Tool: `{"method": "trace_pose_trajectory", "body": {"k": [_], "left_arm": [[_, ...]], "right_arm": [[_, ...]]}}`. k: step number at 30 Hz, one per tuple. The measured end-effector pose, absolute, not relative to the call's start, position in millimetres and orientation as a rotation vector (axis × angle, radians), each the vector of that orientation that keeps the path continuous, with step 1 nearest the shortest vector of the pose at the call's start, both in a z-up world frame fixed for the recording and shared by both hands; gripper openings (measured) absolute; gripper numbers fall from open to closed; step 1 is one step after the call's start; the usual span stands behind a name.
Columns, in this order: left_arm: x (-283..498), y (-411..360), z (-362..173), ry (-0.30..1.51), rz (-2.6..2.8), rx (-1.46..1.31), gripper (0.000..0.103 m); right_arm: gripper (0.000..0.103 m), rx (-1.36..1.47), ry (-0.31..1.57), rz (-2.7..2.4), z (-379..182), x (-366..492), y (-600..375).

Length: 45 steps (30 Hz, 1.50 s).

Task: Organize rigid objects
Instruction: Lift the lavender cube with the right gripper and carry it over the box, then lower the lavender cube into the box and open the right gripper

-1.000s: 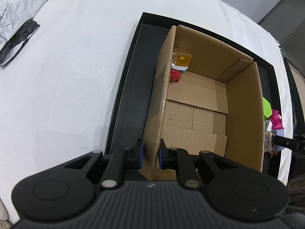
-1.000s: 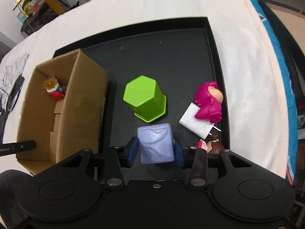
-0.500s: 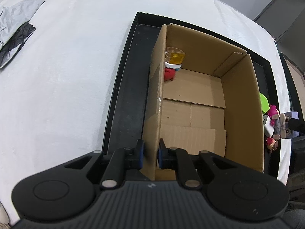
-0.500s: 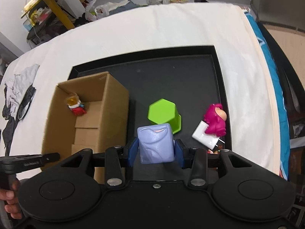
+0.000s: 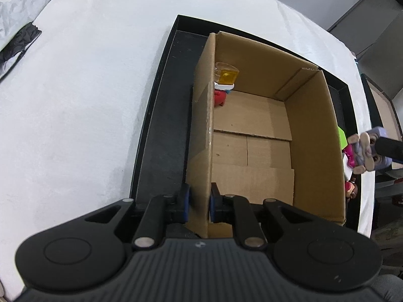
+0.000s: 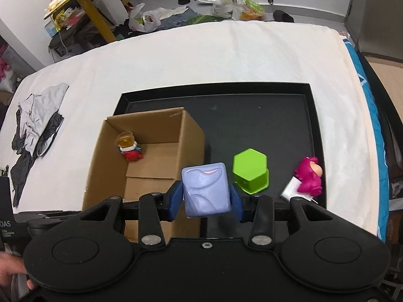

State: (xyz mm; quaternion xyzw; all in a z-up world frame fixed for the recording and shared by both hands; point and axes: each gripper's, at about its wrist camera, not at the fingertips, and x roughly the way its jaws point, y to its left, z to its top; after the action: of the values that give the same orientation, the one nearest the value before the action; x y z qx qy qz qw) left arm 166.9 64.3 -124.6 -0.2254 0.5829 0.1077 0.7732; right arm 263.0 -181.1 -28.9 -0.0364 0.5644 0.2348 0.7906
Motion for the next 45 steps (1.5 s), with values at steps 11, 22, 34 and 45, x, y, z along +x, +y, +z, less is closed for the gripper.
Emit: {"method": "trace_pose_trajectory", "body": {"k": [11,22,34,45], "left_arm": [[164.8,68.2,-125.5,1.25,0.183,-0.49,0.015],[163.8,74.8,-128.9,1.242,0.139,-0.495,0.016],[161.4,81.7,-132.8,1.238,0.131,-0.536,0.016],[159.8,88.5,-135.2,1.243,0.115,-0.569,0.016]], "right_arm": [[0.041,-0.122,1.2,0.515,-28.4,256.5,-138.1],[0.04,-0.153,1.186,0.528,-31.7,254.7,-94.0],[0.04,-0.136,1.188,0.498,-59.5,261.2,-66.7],[0.04,-0.138,1.196,0.468,-78.3,271.6,-64.0]]}}
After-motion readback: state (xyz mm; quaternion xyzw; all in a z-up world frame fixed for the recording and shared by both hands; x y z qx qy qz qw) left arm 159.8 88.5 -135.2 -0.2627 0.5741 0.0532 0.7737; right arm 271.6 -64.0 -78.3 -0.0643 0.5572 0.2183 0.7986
